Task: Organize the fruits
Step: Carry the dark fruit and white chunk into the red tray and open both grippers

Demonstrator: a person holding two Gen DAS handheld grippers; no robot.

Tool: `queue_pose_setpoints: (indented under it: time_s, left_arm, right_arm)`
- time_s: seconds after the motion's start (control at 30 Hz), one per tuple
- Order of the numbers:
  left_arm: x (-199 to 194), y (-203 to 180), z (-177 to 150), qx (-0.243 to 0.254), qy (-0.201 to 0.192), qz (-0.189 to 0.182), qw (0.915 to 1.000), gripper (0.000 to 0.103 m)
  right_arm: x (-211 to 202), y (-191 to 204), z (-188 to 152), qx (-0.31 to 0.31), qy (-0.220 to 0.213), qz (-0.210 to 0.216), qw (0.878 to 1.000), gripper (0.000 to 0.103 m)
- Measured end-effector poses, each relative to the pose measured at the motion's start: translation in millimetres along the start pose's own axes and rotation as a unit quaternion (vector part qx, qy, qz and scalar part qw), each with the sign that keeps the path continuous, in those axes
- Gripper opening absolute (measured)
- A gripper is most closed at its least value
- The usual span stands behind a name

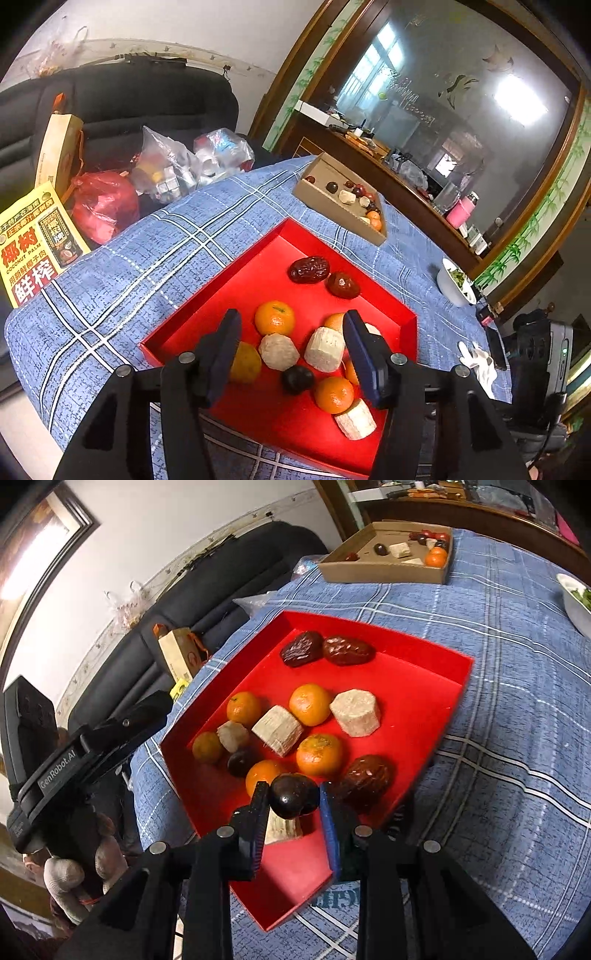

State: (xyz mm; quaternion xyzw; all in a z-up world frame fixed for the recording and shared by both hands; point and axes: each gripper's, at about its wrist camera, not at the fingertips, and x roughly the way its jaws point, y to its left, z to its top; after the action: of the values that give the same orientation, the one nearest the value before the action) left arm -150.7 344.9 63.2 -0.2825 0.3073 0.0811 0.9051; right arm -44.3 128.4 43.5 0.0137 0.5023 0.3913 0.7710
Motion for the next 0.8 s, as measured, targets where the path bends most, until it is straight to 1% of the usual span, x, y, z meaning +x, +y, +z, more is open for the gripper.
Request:
queue_pose_setpoints:
  time_s: [0.1,0.17,0.23,0.37,0.47,0.53,0.6,0.63,0.7,0.73,0.77,0.8]
  left_arm:
    - [0,-4,0,0.0,0.001,-0.005,1.0,0.06]
    - [1,-9,-1,0.004,0.003,-0.008,1.0,0.061]
    - [0,-14,-2,0.009,0.002,-0.01,0.9999,0.062]
    - [-2,-19,-2,0.016,0.0,-0.011,0.9998,0.062]
    - [-5,-25,-3,0.024,-0.004,-0.009,0.9997,0.062]
    - [-7,-32,-5,0.036,-0.007,-0.009,0.9993,0.062]
    - [-8,-39,-7,0.047,-0.007,-0.009,0.9988,0.062]
    - [-8,-42,-8,0.052,-0.005,-0.012,0.9986,0.062]
    - [-8,-47,-10,0.057,-0.004,-0.015,0.9982,0.062]
    - [-7,-50,-11,0.06,-0.003,-0.016,0.9981,0.062]
    - [-7,-52,-12,0.062,-0.002,-0.016,0.9979,0.062]
    - [-6,-53,-12,0.065,-0.002,-0.015,0.9978,0.062]
  right_arm:
    - [-12,-9,-1,0.011,-0.012,-0.003,1.0,0.029]
    - [-18,-18,-2,0.021,-0.015,0.004,1.0,0.04]
    - [-22,-25,-4,0.03,-0.016,0.01,0.999,0.047]
    - [-29,-29,-10,0.03,-0.02,0.016,0.999,0.047]
    - [-40,-35,-17,0.028,-0.033,-0.001,0.999,0.047]
    - [-50,-44,-22,0.033,-0.049,-0.029,0.998,0.047]
    - [-63,-63,-27,0.049,-0.064,-0.048,0.996,0.046]
    - [-72,-77,-29,0.063,-0.073,-0.066,0.993,0.046]
    - [-89,-109,-32,0.083,-0.091,-0.132,0.984,0.046]
    - [-97,-126,-34,0.088,-0.096,-0.177,0.975,0.046]
    - [-105,-142,-36,0.095,-0.099,-0.228,0.964,0.046]
    - [-111,-152,-38,0.098,-0.102,-0.268,0.953,0.046]
